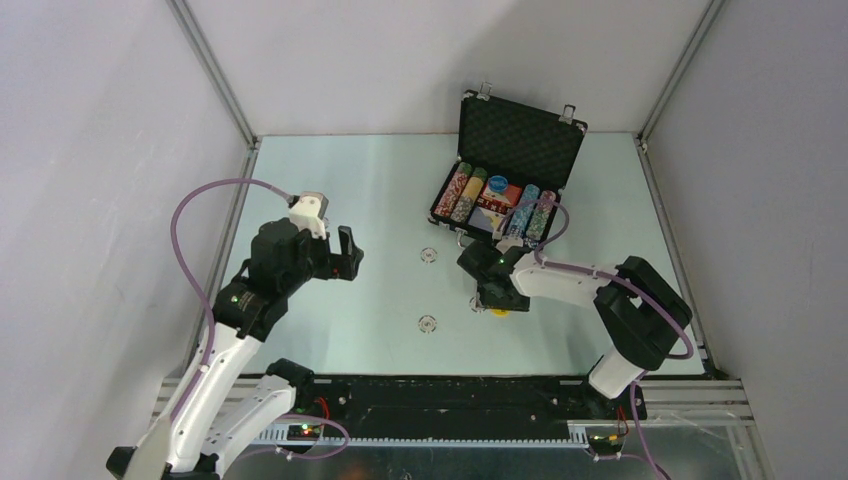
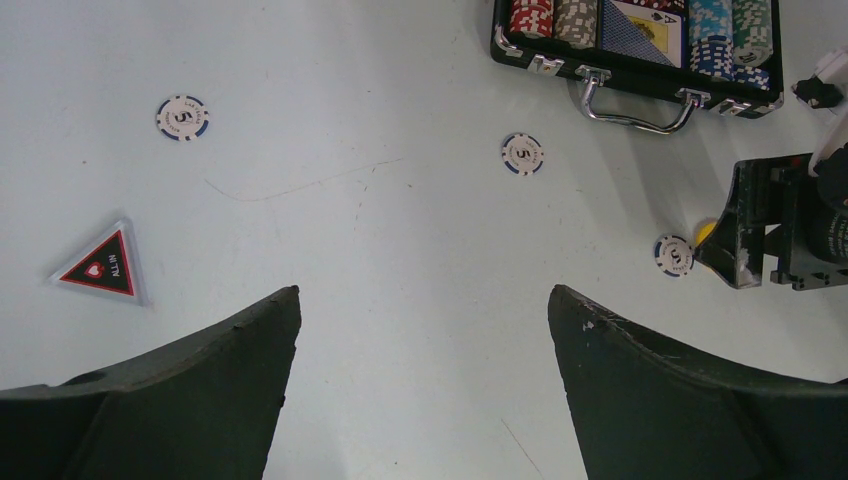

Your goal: Pack up texas hold em set

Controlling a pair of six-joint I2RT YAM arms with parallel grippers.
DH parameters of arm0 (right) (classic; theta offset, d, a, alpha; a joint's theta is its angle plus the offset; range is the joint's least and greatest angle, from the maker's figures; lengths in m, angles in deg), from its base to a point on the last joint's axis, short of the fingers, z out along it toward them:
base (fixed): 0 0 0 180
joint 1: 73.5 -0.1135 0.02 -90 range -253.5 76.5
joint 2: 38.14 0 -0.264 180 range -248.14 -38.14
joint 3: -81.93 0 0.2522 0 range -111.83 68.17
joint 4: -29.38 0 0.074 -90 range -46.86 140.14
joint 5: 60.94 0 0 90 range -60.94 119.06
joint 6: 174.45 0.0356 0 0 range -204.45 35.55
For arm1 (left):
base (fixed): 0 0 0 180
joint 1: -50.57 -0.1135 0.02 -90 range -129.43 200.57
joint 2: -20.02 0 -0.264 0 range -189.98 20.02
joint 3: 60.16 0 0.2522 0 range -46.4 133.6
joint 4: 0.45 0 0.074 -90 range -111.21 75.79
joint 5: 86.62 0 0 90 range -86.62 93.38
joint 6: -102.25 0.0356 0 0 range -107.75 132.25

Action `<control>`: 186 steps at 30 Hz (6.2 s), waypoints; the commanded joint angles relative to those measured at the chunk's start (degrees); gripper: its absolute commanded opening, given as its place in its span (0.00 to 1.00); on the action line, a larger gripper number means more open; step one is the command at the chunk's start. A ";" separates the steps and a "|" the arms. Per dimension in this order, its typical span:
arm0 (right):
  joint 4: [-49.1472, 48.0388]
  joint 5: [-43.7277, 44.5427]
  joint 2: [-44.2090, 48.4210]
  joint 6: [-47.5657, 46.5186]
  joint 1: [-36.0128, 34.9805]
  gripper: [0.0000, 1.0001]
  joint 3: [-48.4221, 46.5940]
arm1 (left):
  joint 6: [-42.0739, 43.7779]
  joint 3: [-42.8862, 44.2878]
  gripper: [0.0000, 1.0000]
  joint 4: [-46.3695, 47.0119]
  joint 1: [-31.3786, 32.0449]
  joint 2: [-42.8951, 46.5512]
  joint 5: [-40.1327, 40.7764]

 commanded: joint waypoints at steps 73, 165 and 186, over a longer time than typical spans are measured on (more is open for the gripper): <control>-1.62 -3.44 7.16 -11.92 9.01 0.55 -5.39 | 1.19 0.05 0.99 1.85 -0.48 -0.37 0.08; 0.87 -2.56 5.93 -15.08 3.09 0.78 -13.52 | 0.84 0.14 0.98 1.85 -0.45 -1.44 -1.77; -8.90 -8.78 -2.48 -7.38 -2.71 0.74 -2.91 | 0.77 0.07 0.98 1.88 -0.44 -1.56 -1.14</control>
